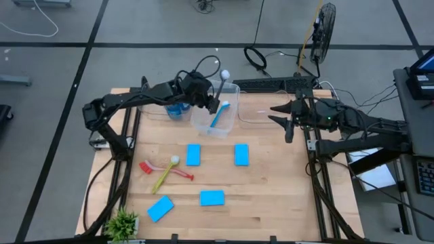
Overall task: Pick & Place Kitchen Sink Supplies
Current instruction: Put the gray dish brush into the transparent container
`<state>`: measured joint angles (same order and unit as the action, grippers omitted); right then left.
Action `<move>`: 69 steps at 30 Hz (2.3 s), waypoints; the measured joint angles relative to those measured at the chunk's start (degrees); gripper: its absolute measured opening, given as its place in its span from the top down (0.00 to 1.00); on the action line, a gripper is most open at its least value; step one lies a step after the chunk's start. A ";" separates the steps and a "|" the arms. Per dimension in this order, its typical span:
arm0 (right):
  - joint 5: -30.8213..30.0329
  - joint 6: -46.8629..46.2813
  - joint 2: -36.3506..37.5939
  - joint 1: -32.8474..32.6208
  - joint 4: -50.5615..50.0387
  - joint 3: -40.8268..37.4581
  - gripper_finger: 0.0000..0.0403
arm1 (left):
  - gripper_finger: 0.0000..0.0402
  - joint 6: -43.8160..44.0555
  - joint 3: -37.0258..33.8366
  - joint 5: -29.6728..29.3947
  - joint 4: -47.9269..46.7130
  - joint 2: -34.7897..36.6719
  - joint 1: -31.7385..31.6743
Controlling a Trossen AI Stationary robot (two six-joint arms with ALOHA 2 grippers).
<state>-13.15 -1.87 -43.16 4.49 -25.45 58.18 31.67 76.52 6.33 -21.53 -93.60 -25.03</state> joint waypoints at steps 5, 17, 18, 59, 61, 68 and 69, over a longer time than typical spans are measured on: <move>-0.01 0.00 3.20 0.00 1.06 -3.89 0.67 | 0.95 0.59 3.29 1.30 -6.61 -4.08 -0.88; -0.11 -4.98 17.97 0.00 16.62 -22.91 0.68 | 0.95 1.52 4.30 2.67 -14.65 -4.86 -1.99; -0.13 -5.01 19.12 0.00 17.98 -24.26 0.68 | 0.95 1.47 4.32 2.71 -14.85 -4.86 -1.99; -0.27 -12.72 36.52 0.02 20.92 -40.25 0.68 | 0.95 0.32 4.23 10.18 -14.21 -11.04 -3.78; -0.22 -12.72 36.52 0.02 20.94 -40.25 0.68 | 0.95 0.12 4.32 10.08 -14.55 -11.59 -3.79; -0.25 -13.14 36.52 0.02 20.94 -40.25 0.68 | 0.95 -0.96 4.35 10.13 -14.60 -11.79 -3.98; -0.25 -13.14 36.52 0.02 20.94 -40.25 0.68 | 0.95 -1.06 4.34 10.14 -14.66 -11.79 -4.03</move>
<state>-13.41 -15.00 -6.63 4.51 -4.51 17.93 30.61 80.86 16.47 -36.18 -105.38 -29.06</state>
